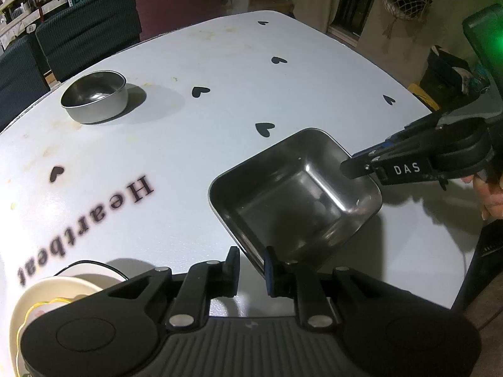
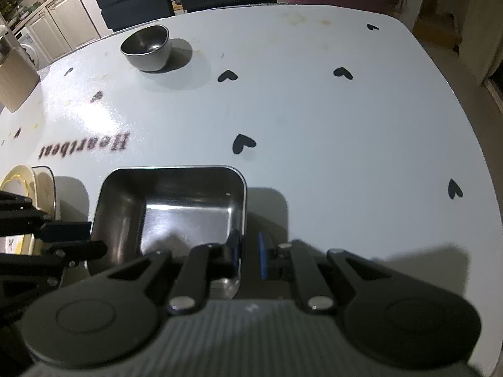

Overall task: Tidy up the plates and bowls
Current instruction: 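Lift and carry the rectangular container with both grippers, then lower the rectangular container onto the table and open both grippers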

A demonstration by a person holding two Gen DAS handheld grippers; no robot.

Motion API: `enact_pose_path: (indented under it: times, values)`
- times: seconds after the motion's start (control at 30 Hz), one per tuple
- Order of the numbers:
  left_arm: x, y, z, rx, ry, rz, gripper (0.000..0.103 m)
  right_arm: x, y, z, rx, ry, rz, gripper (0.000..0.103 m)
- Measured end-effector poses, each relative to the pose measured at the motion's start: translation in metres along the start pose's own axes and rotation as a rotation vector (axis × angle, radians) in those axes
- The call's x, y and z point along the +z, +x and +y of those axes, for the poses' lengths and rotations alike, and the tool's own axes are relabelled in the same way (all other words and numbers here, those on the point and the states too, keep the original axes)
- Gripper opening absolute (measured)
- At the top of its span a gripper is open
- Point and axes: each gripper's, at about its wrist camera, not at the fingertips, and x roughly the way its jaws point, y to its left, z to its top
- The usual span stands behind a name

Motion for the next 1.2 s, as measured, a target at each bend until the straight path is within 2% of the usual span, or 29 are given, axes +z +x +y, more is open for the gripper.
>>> enact_pose_path:
  times: [0.23,0.43,0.6,0.97,1.13,1.2]
  values:
    - [0.0,-0.004,0.003,0.0,-0.018,-0.016,0.019,-0.002,-0.001,0.0,0.0,-0.006,-0.007,0.014]
    - [0.003,-0.014,0.008,-0.013,-0.056,-0.046,0.035,-0.004,-0.005,0.001,-0.002,-0.032,-0.03,0.014]
    - [0.003,-0.022,0.007,-0.009,-0.058,-0.063,0.045,-0.008,-0.016,-0.001,0.019,-0.031,-0.059,0.027]
    - [0.0,-0.057,0.026,0.043,-0.109,-0.158,0.094,-0.007,-0.046,-0.005,0.03,-0.001,-0.156,0.064]
    - [-0.005,-0.072,0.048,0.095,-0.158,-0.212,0.099,-0.002,-0.058,-0.003,0.033,0.02,-0.209,0.084]
    - [-0.007,-0.077,0.058,0.108,-0.185,-0.239,0.1,0.001,-0.062,0.001,0.031,0.016,-0.23,0.096]
